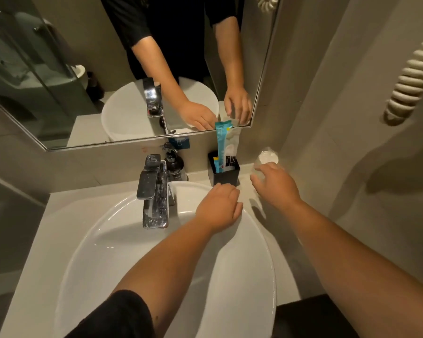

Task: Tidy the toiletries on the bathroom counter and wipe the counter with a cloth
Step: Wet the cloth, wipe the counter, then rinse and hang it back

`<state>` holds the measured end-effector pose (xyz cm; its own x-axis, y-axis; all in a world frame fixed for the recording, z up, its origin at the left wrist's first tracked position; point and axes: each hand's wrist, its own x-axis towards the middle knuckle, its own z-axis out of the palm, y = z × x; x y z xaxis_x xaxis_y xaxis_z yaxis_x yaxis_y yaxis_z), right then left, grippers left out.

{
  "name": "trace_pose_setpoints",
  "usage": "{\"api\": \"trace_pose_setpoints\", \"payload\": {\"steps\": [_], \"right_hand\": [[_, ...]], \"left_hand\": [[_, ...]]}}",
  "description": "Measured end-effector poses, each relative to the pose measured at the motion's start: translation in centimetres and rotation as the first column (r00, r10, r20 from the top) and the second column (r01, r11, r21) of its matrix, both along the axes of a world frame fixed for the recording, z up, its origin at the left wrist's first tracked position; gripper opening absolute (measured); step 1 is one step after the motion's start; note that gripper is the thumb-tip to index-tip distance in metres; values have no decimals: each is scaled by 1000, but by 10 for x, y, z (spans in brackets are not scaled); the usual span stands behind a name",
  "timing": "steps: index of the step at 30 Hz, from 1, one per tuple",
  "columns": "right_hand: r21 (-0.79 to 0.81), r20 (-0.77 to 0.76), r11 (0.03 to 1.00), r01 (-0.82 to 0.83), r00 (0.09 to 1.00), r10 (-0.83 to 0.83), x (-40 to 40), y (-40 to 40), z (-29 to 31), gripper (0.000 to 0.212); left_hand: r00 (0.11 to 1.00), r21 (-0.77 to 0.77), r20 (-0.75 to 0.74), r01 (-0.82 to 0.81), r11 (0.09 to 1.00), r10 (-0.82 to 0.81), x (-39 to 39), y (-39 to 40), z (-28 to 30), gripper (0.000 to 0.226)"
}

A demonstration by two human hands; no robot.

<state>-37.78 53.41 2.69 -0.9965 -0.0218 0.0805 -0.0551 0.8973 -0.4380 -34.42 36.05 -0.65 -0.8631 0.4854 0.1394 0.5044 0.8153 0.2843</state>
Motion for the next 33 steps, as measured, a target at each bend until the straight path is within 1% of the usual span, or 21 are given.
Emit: {"api": "trace_pose_setpoints", "payload": {"steps": [4, 8, 11, 14, 17, 19, 21, 25, 28, 33], "right_hand": [[140, 55, 985, -98, 994, 91, 39, 4, 2, 44], [194, 139, 960, -203, 974, 178, 75, -7, 2, 51], [189, 106, 942, -276, 960, 260, 96, -18, 6, 48], [181, 63, 939, -292, 957, 285, 114, -25, 11, 48], [211, 41, 923, -321, 947, 320, 131, -29, 18, 47], [203, 46, 920, -336, 942, 333, 145, -32, 23, 47], [185, 38, 922, -340, 940, 339, 163, -34, 27, 48], [203, 28, 897, -393, 918, 395, 205, -39, 30, 48], [189, 15, 884, -427, 902, 432, 236, -43, 36, 50], [175, 22, 849, -499, 864, 503, 272, -48, 46, 52]], "left_hand": [[991, -20, 21, -130, 991, 130, 24, -15, 17, 47], [989, -61, 55, -133, 989, 136, 48, -26, 27, 48], [990, -93, 56, -124, 988, 130, 69, -31, 34, 45], [988, -107, 42, -142, 984, 147, 90, -38, 41, 43], [983, -121, 11, -182, 976, 185, 113, -47, 48, 43], [975, -125, -10, -222, 967, 223, 133, -54, 52, 41], [963, -130, -24, -268, 955, 267, 156, -59, 57, 39], [939, -140, -48, -343, 929, 340, 214, -66, 68, 37], [917, -117, -66, -398, 910, 392, 257, -68, 74, 35], [912, -114, -101, -408, 906, 398, 310, -71, 81, 29]]}}
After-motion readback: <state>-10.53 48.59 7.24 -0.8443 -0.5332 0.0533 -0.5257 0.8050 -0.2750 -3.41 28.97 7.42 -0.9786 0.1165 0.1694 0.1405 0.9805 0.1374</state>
